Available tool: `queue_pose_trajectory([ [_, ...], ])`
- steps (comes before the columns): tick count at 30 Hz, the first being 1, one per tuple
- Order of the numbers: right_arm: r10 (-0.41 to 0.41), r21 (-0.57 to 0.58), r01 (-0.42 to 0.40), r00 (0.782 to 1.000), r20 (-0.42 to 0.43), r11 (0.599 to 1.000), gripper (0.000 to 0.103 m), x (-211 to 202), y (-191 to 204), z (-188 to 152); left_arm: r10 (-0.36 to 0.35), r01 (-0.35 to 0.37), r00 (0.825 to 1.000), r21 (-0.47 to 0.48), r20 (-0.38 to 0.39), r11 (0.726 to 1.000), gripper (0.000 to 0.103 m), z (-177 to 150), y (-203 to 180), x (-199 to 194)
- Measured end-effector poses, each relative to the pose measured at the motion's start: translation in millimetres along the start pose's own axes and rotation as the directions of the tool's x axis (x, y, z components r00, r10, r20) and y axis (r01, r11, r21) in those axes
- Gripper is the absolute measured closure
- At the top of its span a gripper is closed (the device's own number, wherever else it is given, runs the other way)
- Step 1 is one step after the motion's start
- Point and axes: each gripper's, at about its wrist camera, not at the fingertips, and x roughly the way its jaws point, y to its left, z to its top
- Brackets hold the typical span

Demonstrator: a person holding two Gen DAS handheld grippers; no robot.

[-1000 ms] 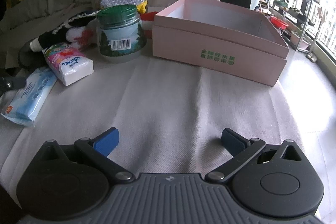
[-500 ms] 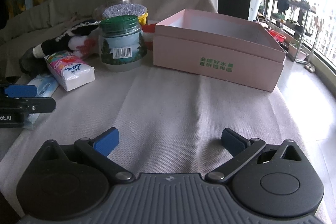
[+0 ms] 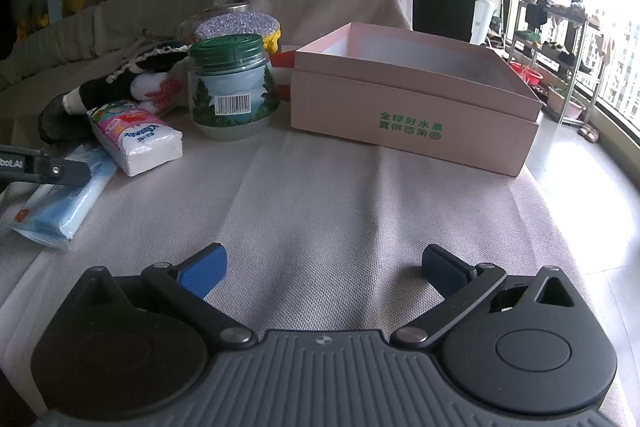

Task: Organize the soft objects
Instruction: 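Lower the left gripper onto the blue wet wipes pack and close it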

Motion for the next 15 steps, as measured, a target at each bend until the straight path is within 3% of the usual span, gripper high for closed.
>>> queue_pose_trajectory([
  [5, 0.000, 0.000, 0.000, 1.000, -0.004, 1.000, 0.000, 0, 0, 0, 0.006, -0.008, 0.999, 0.057, 0.036, 0.998, 0.018, -5, -17, 10],
  [10, 0.001, 0.000, -0.001, 0.998, -0.059, 1.000, 0.000, 3, -1, 9, 0.051, -0.056, 0.998, 0.172, 0.035, 0.983, 0.017, -12, -31, 17],
  [15, 0.020, -0.014, -0.022, 0.995, -0.096, 1.000, 0.000, 4, -4, 13, 0.002, -0.006, 1.000, 0.175, 0.019, 0.985, 0.018, -14, -17, 9],
])
